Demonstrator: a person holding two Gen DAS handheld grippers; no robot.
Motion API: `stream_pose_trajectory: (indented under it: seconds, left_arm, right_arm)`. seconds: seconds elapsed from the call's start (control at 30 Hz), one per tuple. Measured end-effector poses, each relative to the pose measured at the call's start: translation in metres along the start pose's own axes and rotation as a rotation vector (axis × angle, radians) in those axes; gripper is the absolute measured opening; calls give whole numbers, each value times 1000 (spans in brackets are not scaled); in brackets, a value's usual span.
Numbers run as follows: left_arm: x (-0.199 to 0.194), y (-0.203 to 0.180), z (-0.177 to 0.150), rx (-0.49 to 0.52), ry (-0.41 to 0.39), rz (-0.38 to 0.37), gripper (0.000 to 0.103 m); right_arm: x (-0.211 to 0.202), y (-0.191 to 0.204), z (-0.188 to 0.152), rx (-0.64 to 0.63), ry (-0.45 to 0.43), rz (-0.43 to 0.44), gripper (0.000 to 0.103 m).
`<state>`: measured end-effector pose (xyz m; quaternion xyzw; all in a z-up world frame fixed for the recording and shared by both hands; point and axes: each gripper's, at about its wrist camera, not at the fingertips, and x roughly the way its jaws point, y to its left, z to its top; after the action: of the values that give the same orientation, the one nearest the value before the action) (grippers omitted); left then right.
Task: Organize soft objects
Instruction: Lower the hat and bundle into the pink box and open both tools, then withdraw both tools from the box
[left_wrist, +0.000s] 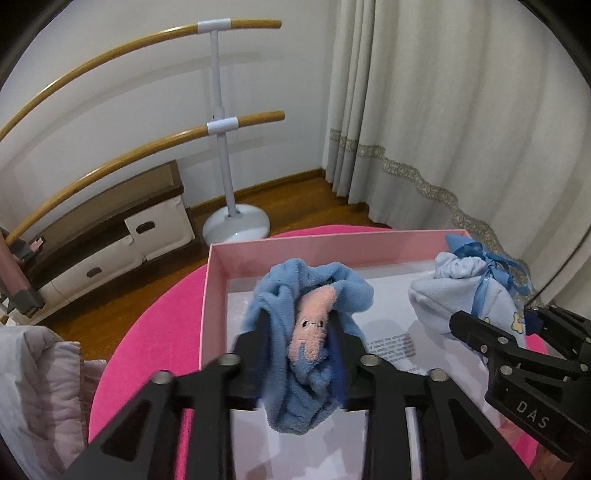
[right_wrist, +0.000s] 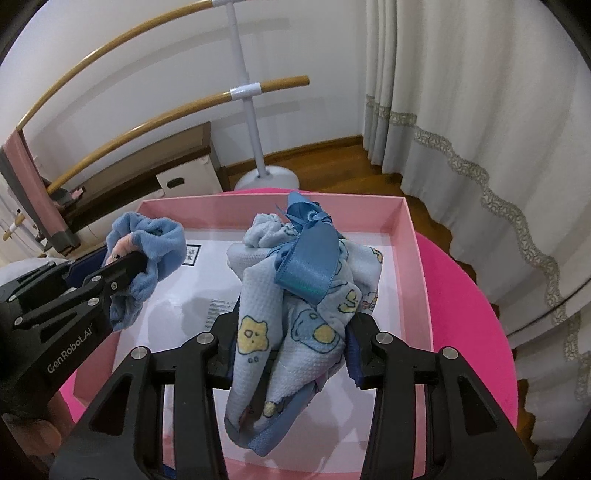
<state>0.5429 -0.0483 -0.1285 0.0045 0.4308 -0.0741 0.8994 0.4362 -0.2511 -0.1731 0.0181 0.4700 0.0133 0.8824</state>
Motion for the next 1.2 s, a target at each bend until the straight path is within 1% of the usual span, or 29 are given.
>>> stream_pose_trajectory:
  seconds: [0.03,0.07,0.13,0.2,0.23,0.27,0.37,0.53,0.73,0.77,0.8,0.93,1.2]
  left_arm:
    - [1,0,2,-8,6,2,57]
    - [2,0,5,-20,0,4,72]
    - [-1,1,8,-29,-27,27,78]
    - [-7,0,8,-29,-41,35,83]
    - [-13,-1,4,-29,-51,40,87]
    - [-18,-1,4,-27,-65,49,91]
    - [-37,-4,-4,-23,-104,66,97]
    - [-70,-10,-21,-6,-163,98,100]
    - [-111,-16,-58,-2,-234,124,103]
    - [-117,-19,-73,-3,-244,128,103]
    - [-124,-19,-81,-4,-249,128,103]
    - [-164,-21,-128,-17,-280,118,103]
    - [-233,-20,-201,-46,-327,125,103]
  right_arm:
    - [1,-1,0,-3,-2,0,53]
    - [2,-1,2,-5,-4,-1,69]
    - [0,-2,1,-6,-16,-3,84]
    - [-5,-4,-2,-7,-27,6,91]
    - [-10,-7,-6,-4,-34,4,98]
    - [-16,-9,-9,3,-51,11,103]
    - [-33,-14,-12,31,-85,21,103]
    - [-65,-18,-21,56,-137,27,103]
    - [-116,-14,-47,70,-210,37,103]
    - [-124,-13,-51,71,-222,38,103]
    - [-132,-13,-57,72,-235,39,103]
    - [-165,-6,-82,74,-281,43,103]
    - [-222,8,-133,80,-357,46,103]
